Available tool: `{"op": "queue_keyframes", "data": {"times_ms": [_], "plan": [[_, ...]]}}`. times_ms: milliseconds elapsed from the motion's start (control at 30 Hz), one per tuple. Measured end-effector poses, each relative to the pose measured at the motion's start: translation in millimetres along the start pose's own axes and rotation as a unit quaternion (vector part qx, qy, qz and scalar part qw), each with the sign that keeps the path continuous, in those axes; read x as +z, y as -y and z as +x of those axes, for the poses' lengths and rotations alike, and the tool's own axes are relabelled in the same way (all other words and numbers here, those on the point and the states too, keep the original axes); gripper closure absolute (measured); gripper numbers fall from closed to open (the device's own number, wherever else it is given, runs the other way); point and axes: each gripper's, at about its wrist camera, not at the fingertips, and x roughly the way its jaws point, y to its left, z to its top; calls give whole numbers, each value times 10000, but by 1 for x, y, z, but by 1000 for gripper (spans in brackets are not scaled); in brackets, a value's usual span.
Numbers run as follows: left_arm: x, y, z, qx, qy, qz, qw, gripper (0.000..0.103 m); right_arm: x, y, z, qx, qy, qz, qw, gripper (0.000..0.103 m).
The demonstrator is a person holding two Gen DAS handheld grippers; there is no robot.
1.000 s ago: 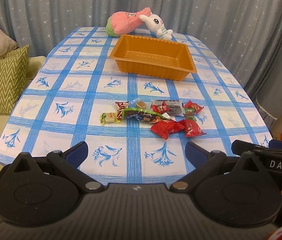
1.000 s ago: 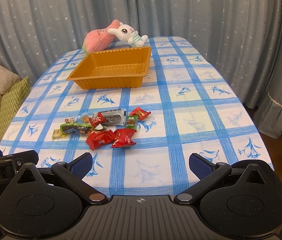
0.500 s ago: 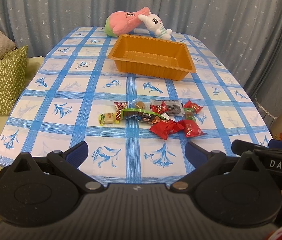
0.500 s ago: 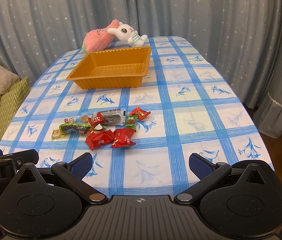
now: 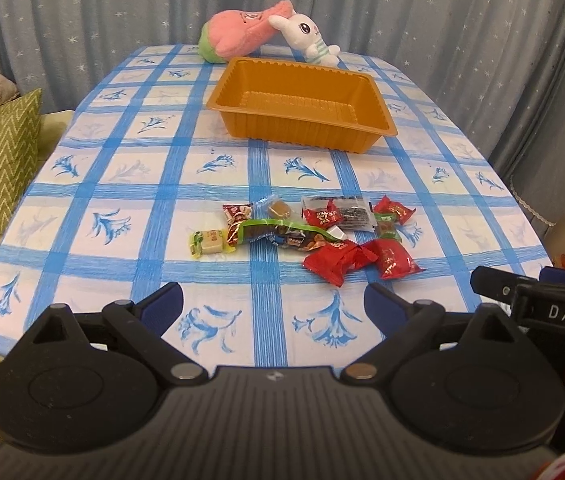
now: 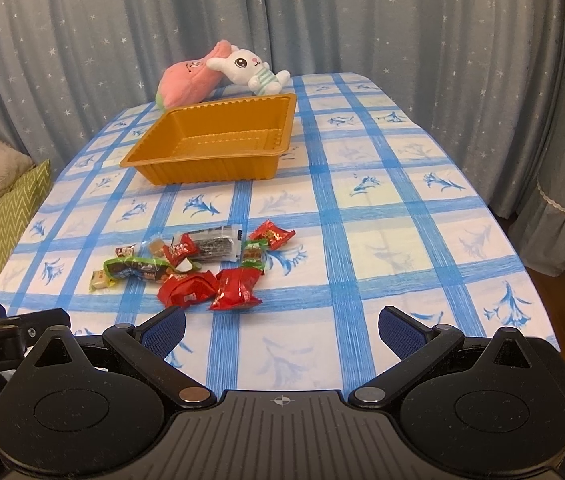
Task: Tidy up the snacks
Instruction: 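Grasp a red wrapped candy with the left tool while the right tool grasps another red candy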
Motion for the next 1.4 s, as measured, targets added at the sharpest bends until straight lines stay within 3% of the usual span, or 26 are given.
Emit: {"op": "queue_keyframes", "data": {"times_ms": [67, 300, 733, 800, 933, 1067, 1400], "plan": [[4, 0, 10, -51, -38, 57, 10000, 8, 2, 1, 9, 23, -33, 15, 10000, 9], [13, 2, 53, -299, -309, 282, 9987, 16, 7, 1, 43, 208, -168, 10, 9996, 19], [18, -2, 107, -497, -688, 553, 9949, 39, 16, -6, 118, 649, -574, 12, 9962, 40], [18, -1, 110, -591, -697, 586, 9941, 39, 16, -8, 125, 664, -620, -8, 9959, 45], [17, 5, 117, -848, -694, 717, 9914, 39, 16, -7, 132, 600, -700, -159, 9956, 69], [17, 16, 123, -1235, -610, 929, 9861, 39, 14, 2, 127, 437, -655, -251, 9966, 70], [24, 38, 130, -1594, -561, 1232, 9779, 39, 11, 20, 123, 322, -629, -169, 9974, 70]]}}
